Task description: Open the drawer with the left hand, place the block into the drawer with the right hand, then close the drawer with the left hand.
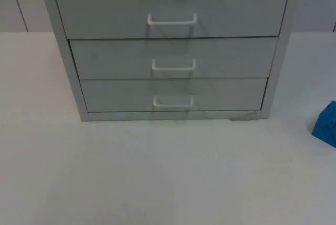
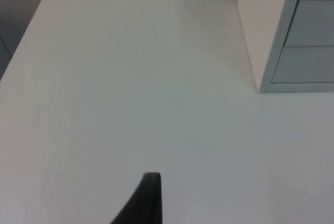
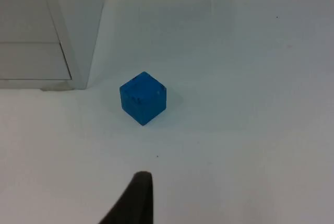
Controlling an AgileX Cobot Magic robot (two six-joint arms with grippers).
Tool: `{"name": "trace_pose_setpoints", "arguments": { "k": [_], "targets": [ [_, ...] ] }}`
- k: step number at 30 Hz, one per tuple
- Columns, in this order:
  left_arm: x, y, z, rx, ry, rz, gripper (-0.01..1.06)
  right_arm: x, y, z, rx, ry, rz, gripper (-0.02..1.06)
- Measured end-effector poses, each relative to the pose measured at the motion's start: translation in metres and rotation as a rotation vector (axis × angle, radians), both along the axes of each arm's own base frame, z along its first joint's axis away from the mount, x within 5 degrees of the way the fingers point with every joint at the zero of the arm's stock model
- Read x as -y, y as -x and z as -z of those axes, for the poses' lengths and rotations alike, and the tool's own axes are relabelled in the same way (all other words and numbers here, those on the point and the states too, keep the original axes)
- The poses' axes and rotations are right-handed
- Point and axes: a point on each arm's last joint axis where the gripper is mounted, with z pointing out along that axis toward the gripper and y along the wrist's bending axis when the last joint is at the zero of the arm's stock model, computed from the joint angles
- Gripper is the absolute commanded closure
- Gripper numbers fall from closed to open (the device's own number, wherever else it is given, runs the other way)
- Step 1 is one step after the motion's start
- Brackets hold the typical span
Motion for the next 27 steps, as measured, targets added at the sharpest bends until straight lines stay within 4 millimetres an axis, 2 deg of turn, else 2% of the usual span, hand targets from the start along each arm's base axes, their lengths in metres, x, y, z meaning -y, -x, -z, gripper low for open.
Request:
{"name": "trace_pose_setpoints", "arguments": {
  "k": [3,7,11,12,16,17,18,20,23,25,27],
  "targets": [
    [0.0,-0.005,-0.001,-0.026,0.001,0.0,0.0,0.0,-0.003,-0.003,-0.016,0.0,0.0,-0.01],
    [0.0,-0.016,-0.009,-0.071,0.012,0.005,0.0,0.0,-0.017,-0.014,-0.057,-0.001,0.0,-0.01],
    [0.0,-0.041,-0.018,-0.153,0.021,0.006,0.0,0.0,-0.046,-0.03,-0.082,-0.014,-0.008,-0.01],
    [0.0,-0.041,-0.018,-0.153,0.021,0.006,0.0,0.0,-0.046,-0.03,-0.082,-0.014,-0.008,-0.01],
    [-0.001,-0.074,-0.018,-0.248,0.028,0.002,0.0,0.0,-0.082,-0.039,-0.133,-0.015,-0.008,-0.01],
    [-0.002,-0.082,-0.017,-0.268,0.029,0.001,0.0,0.0,-0.09,-0.038,-0.15,-0.021,-0.009,-0.01],
    [-0.002,-0.082,-0.017,-0.268,0.029,0.001,0.0,0.0,-0.09,-0.038,-0.15,-0.021,-0.009,-0.01],
    [-0.003,-0.103,-0.01,-0.331,0.032,-0.002,0.0,0.001,-0.114,-0.03,-0.234,-0.025,-0.009,-0.01],
    [-0.003,-0.122,0.0,-0.407,0.029,0.0,0.0,0.001,-0.132,-0.02,-0.321,-0.027,-0.008,-0.01],
    [-0.004,-0.127,0.003,-0.428,0.026,0.002,0.0,0.001,-0.135,-0.018,-0.336,-0.027,-0.008,-0.01],
    [-0.004,-0.133,0.007,-0.455,0.026,0.003,0.0,0.001,-0.146,-0.01,-0.392,-0.029,-0.007,-0.01]
  ]
}}
